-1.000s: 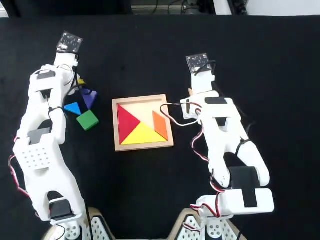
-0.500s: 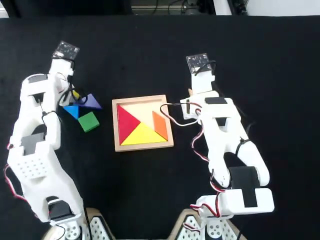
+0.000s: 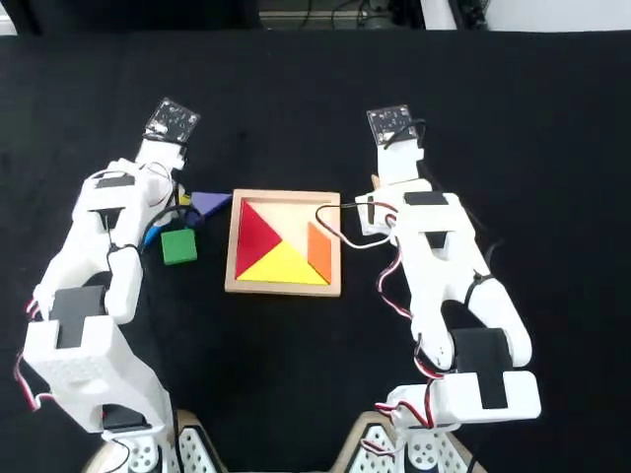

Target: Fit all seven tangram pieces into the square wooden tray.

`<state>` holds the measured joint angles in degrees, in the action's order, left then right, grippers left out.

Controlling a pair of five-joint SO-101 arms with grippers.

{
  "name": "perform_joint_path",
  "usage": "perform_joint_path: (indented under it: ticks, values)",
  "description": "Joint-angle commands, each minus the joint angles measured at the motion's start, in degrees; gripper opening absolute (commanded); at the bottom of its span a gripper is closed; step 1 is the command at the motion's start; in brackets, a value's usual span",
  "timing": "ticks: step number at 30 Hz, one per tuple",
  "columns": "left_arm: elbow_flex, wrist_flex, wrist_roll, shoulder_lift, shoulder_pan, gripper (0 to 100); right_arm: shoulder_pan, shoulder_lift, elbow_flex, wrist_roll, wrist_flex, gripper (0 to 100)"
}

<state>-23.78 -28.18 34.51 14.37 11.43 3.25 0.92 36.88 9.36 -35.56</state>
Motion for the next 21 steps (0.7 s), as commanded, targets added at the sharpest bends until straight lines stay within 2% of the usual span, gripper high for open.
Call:
perform_joint_path:
  ticks: [1,13,18,21]
  values:
    - [3.91,0.79,-2.90,-2.11,-0.40,27,-0.53,0.22,-1.89,0.62,0.62,1.1]
    - [8.75,1.23,-3.43,0.35,-1.71,27,-0.44,0.22,-1.89,0.62,0.53,1.1]
    - [20.79,1.14,-12.04,6.68,-3.65,27,-0.44,0.22,-1.89,0.70,0.53,1.1]
    - [24.92,0.70,-14.68,12.40,-5.76,27,-0.53,0.22,-1.89,0.70,0.53,1.1]
